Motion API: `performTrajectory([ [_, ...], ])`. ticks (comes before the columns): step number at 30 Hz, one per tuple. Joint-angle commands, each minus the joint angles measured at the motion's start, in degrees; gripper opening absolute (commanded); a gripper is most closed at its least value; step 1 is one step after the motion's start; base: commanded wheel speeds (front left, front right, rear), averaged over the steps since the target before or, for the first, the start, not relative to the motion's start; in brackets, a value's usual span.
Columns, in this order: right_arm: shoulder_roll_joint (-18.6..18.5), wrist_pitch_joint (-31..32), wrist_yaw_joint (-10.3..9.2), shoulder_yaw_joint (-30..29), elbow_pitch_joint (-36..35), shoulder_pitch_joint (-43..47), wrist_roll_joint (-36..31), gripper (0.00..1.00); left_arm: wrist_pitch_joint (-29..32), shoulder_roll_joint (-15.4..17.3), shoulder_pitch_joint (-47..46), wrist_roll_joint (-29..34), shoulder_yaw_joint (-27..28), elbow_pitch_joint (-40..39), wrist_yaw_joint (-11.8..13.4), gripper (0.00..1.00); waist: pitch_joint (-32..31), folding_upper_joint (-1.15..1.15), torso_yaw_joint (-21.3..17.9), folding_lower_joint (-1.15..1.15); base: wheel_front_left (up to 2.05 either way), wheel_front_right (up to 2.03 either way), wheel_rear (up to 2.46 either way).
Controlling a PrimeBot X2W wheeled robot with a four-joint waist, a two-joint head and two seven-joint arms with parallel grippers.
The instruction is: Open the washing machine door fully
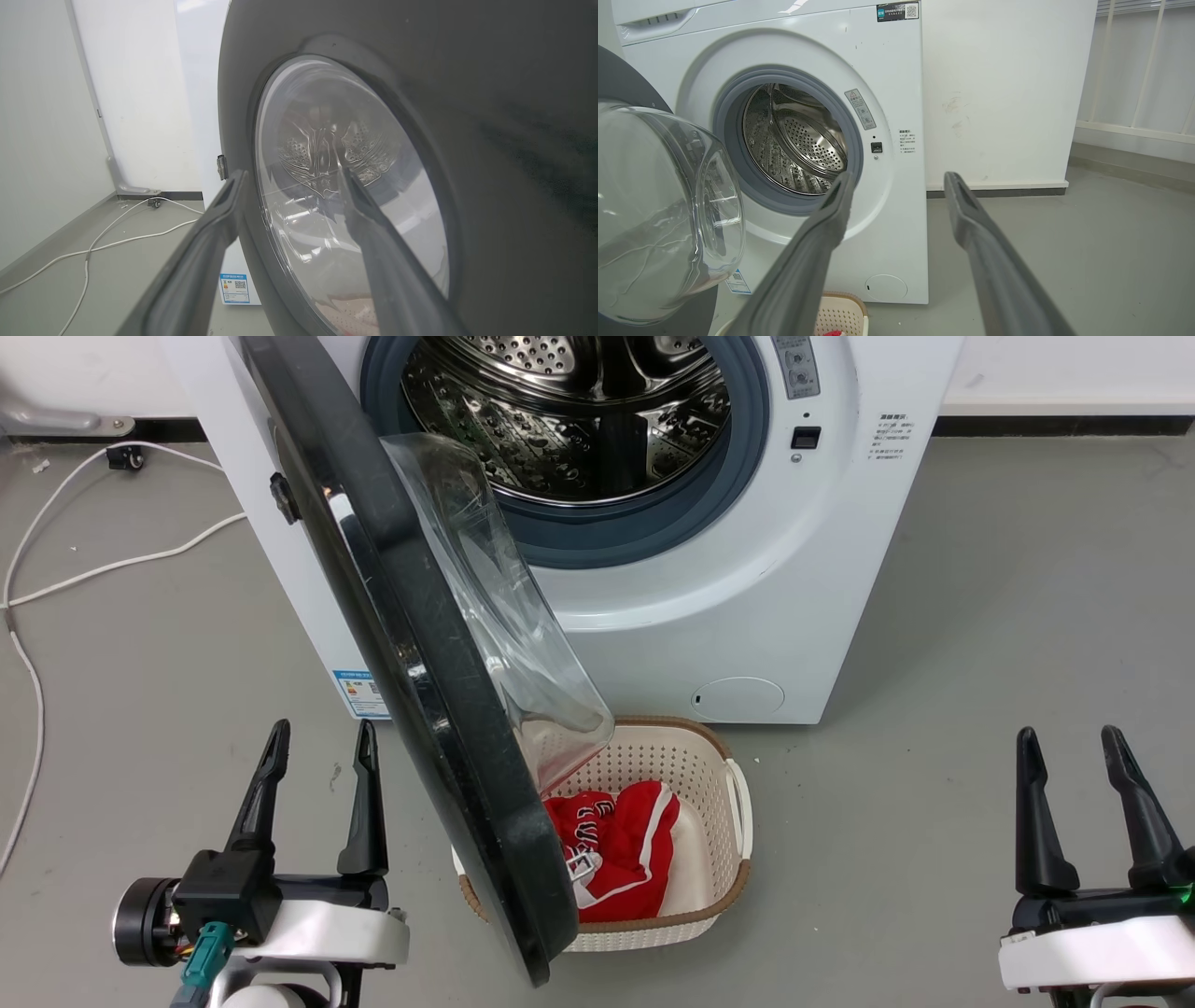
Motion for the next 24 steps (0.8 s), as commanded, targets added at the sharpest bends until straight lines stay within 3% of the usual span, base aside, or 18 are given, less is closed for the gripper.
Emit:
performTrajectory([
  [1, 0.17, -0.29, -0.02, 0.11, 0.25, -0.11, 0.11, 1.00, -0.14, 0.00, -0.18, 0.13, 0.00, -0.18, -0.15, 1.00, 0.01, 0.00, 0.00, 0.00, 0.00, 0.00, 0.00],
  [12, 0.18, 0.09, -0.02, 0.28, 1.04, -0.72, -0.95, 1.00, -0.14, 0.00, -0.61, 0.48, -0.08, -0.02, -0.52, 0.98, 0.14, 0.00, 0.04, 0.00, 0.00, 0.00, 0.00],
  [13, 0.18, 0.14, -0.02, 0.33, 1.05, -0.70, -0.96, 1.00, -0.14, 0.00, -0.64, 0.35, -0.17, -0.08, -0.46, 0.38, 0.11, 0.00, 0.05, 0.00, 0.00, 0.00, 0.00],
  [14, 0.18, 0.20, -0.02, 0.41, 1.02, -0.66, -0.99, 1.00, -0.14, 0.00, -0.60, 0.24, -0.24, -0.03, -0.58, 0.00, 0.09, 0.00, 0.06, 0.00, 0.00, 0.00, 0.00],
  [24, 0.18, 0.26, -0.02, 0.72, 1.35, -0.88, -0.70, 1.00, -0.14, 0.00, -1.50, -0.36, 0.19, -1.76, 0.01, 0.00, 0.07, 0.00, 0.36, 0.00, 0.00, 0.00, 0.00],
])
